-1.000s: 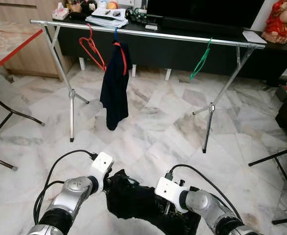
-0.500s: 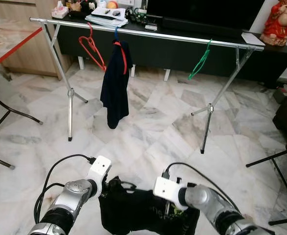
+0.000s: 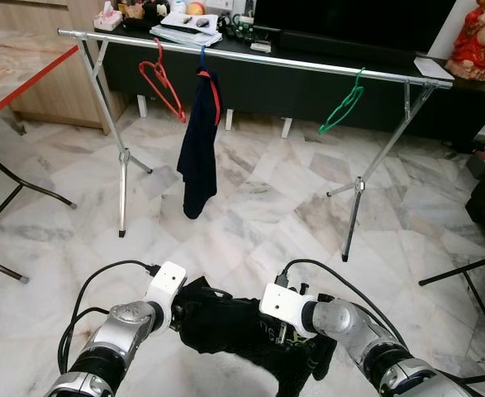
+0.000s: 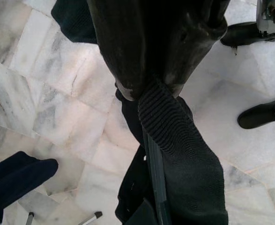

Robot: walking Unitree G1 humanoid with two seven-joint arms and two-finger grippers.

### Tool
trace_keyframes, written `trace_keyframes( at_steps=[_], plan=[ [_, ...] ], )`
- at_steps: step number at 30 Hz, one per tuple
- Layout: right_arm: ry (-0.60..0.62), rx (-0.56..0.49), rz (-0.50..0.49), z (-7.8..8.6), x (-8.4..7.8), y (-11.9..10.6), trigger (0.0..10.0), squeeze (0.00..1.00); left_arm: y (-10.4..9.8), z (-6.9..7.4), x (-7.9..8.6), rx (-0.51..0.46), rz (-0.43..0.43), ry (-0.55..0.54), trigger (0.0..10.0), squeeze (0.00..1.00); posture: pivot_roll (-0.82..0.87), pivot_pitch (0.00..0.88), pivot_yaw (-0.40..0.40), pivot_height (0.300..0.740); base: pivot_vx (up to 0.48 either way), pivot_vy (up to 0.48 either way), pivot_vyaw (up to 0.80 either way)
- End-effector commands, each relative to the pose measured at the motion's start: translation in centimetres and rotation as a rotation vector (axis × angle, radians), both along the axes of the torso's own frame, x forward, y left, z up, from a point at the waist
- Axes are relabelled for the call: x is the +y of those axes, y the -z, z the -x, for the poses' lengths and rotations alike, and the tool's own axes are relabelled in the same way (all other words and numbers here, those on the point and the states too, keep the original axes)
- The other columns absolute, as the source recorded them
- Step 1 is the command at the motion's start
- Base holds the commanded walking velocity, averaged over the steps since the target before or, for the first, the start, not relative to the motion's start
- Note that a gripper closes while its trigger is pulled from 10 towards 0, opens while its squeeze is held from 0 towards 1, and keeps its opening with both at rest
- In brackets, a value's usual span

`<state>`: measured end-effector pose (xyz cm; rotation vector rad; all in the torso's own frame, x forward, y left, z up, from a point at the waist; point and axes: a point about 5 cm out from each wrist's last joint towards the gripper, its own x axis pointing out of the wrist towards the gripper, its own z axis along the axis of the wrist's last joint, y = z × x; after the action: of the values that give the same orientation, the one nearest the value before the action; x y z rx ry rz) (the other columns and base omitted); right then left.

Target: Hang hanger

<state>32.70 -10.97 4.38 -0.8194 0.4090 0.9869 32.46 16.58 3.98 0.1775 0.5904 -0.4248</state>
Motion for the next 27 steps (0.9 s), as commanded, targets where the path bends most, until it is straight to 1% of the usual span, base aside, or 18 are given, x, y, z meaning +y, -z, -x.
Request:
trace_keyframes(
  at_steps=[1, 6, 11, 15, 18, 20, 27],
  plan=[
    [0.019, -0.020, -0.030, -0.4, 0.1, -0.6, 10.0, 0.00, -0.1, -0.1, -0.4, -0.005, 0.012, 0.010, 10.0, 0.00, 0.09, 0.122, -0.136, 0.740, 0.000, 0.000, 0.00],
    [0.006, 0.003, -0.045, -0.4, 0.4, -0.6, 10.0, 0.00, -0.9, -0.6, -0.9, -0.064, 0.053, 0.012, 10.0, 0.00, 0.10, 0.120, -0.137, 0.740, 0.000, 0.000, 0.00],
    [0.002, 0.006, -0.069, -0.5, 0.8, -0.9, 10.0, 0.00, -0.8, -0.5, -1.0, -0.058, 0.046, 0.034, 10.0, 0.00, 0.10, 0.121, -0.137, 0.740, 0.000, 0.000, 0.00],
    [-0.007, 0.007, -0.091, -0.7, 1.2, -1.3, 10.0, 0.00, -0.4, -0.3, -1.1, -0.047, 0.004, 0.055, 10.0, 0.00, 0.10, 0.121, -0.138, 0.740, 0.000, 0.000, 0.00],
    [-0.013, 0.005, -0.097, -0.8, 1.3, -1.5, 10.0, 0.00, -0.1, -0.2, -0.9, -0.033, -0.029, 0.048, 10.0, 0.00, 0.10, 0.121, -0.139, 0.740, 0.000, 0.000, 0.00],
    [-0.013, 0.005, -0.097, -0.8, 1.3, -1.6, 10.0, 0.00, -0.1, -0.2, -0.9, -0.035, -0.035, 0.048, 10.0, 0.00, 0.10, 0.121, -0.139, 0.740, 0.000, 0.000, 0.00],
    [-0.018, 0.004, -0.105, -1.0, 1.4, -1.9, 10.0, 0.00, -0.1, -0.4, -0.3, -0.055, -0.102, 0.004, 10.0, 0.00, 0.09, 0.122, -0.141, 0.740, 0.000, 0.000, 0.00]
  ],
)
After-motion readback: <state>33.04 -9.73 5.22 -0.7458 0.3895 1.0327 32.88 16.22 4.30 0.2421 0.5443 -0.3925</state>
